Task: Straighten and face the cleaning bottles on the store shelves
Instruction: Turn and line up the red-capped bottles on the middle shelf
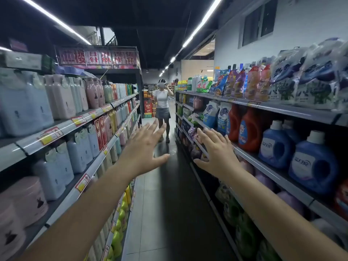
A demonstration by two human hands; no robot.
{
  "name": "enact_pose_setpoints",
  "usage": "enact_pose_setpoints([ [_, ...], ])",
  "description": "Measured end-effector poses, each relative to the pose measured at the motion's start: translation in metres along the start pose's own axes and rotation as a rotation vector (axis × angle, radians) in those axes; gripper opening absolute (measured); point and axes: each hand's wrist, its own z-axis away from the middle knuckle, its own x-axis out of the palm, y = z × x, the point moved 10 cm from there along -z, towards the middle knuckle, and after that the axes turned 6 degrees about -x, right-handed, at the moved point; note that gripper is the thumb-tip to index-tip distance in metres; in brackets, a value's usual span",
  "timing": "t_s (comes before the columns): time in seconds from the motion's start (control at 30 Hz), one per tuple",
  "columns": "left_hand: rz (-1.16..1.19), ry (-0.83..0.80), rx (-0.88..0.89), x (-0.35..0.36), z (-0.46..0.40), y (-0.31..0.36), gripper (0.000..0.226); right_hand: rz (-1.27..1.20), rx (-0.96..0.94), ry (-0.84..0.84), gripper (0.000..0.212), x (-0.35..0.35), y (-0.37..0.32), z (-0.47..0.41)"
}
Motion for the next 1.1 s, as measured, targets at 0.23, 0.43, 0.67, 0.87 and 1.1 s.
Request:
enact_pose_setpoints([
  [0.23,0.022,-0.027,-0.065,0.041,-0.035,-0.029,0.082,0.038,-0.053,-0.049,0.088,0.047,0.012,-0.057],
  [0.43,-0.059,-0.019,-0.141,0.076,-0.103,-0.069,0.084,0.007,-0.14,-0.035,0.087,0.085,0.036,-0.136],
  [0.67,-0.128,-0.028,-0.19,0.118,-0.201,-0.089,0.083,-0.011,-0.219,-0.058,0.089,0.137,0.089,-0.232],
  [0.87,-0.166,-0.089,-0.224,0.184,-0.271,-0.116,0.082,-0.042,-0.217,-0.068,0.086,0.194,0.134,-0.302],
  [1.1,-0.161,-0.105,-0.184,0.266,-0.38,-0.168,0.081,-0.009,-0.208,-0.085,0.088,0.276,0.179,-0.408],
])
